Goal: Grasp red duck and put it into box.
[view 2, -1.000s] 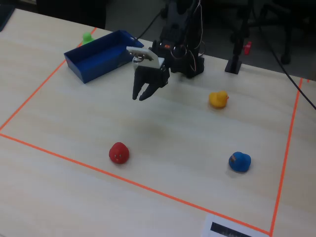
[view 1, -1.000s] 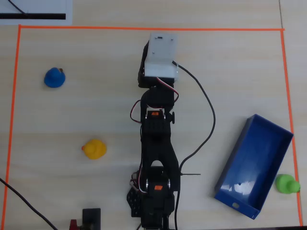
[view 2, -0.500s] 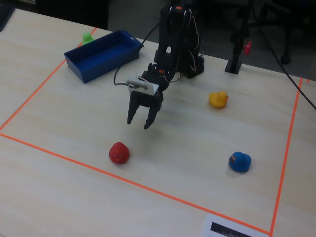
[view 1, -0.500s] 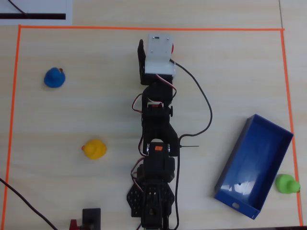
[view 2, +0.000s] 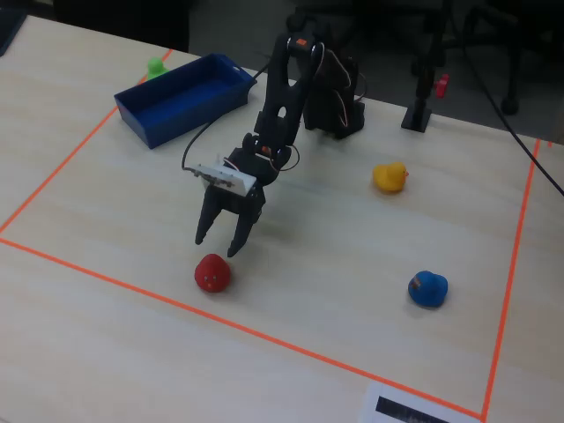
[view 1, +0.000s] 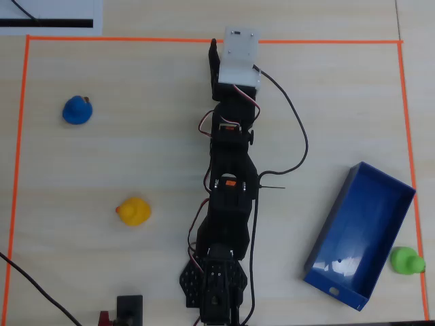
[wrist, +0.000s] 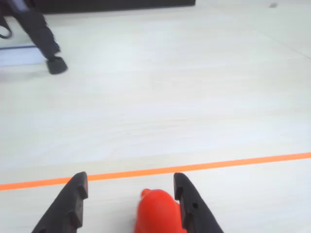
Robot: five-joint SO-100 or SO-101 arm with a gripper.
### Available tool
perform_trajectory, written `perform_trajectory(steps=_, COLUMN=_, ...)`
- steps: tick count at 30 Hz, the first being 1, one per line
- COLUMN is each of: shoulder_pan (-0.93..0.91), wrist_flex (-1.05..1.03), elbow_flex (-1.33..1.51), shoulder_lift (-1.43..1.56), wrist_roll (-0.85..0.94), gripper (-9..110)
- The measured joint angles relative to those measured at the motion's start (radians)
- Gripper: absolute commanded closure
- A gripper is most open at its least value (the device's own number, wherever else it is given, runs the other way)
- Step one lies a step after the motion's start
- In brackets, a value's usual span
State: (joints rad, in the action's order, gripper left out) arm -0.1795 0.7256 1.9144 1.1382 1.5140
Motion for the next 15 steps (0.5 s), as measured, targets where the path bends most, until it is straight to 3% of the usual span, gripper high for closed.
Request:
perform_trajectory(steps=6, shoulder_pan=-0.012, wrist_flex=-0.054, elbow_flex=-0.018, shoulder_lift=-0.046, wrist_roll=0.037, gripper=66)
perform_trajectory(steps=15, shoulder_pan=-0.043, wrist_flex=-0.107, elbow_flex=-0.055, shoulder_lift=-0.106, wrist_roll=0.077, gripper=66)
